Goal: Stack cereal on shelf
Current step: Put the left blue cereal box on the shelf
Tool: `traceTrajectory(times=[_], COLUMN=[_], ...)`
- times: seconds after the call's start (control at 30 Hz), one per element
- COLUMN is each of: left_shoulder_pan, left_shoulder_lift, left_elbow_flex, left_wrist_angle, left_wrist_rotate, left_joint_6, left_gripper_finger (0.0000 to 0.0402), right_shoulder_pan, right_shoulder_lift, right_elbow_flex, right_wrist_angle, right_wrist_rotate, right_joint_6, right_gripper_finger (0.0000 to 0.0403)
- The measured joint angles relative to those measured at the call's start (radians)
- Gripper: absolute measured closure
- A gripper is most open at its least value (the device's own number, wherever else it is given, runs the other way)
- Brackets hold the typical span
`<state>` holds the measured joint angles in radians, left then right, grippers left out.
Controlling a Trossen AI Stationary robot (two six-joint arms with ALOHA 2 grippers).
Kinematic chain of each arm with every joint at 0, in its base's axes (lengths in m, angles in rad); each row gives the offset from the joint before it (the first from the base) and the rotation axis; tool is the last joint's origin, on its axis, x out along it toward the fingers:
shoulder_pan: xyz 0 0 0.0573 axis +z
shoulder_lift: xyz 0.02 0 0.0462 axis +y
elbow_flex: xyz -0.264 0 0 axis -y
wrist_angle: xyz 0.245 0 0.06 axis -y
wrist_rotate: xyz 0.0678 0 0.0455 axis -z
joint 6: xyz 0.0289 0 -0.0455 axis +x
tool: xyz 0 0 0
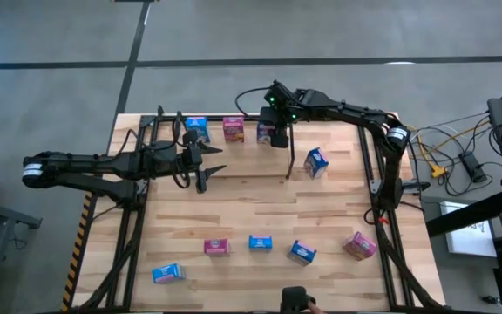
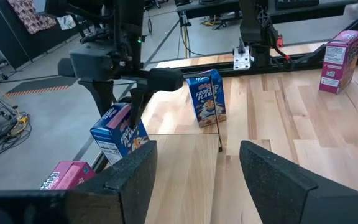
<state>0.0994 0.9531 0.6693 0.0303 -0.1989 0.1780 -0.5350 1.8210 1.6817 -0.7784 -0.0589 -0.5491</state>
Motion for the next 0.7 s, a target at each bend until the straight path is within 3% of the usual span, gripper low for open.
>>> traceTrajectory(times=[0.37, 0.53, 0.7], left_shoulder_pan=[0.0, 0.0, 0.0], left_shoulder_lift=[0.0, 0.0, 0.0], left_elbow_flex=[0.0, 0.0, 0.0], left_wrist_angle=[0.0, 0.0, 0.0], left_wrist_rotate=[0.0, 0.0, 0.0], left_joint_6=[0.0, 0.0, 0.0], left_gripper_finger=[0.0189, 0.0189, 0.0189], right_shoulder_pan=[0.003, 0.023, 0.066], right_shoulder_lift=[-0.028, -0.086, -0.141], right_elbow_flex=[0.0, 0.0, 0.0], right_wrist_angle=[0.001, 0.002, 0.002], right_wrist_rotate=[0.002, 0.002, 0.002], right_joint_6=[0.013, 0.065, 0.179], right_gripper_finger=[0.0116, 0.0124, 0.0159])
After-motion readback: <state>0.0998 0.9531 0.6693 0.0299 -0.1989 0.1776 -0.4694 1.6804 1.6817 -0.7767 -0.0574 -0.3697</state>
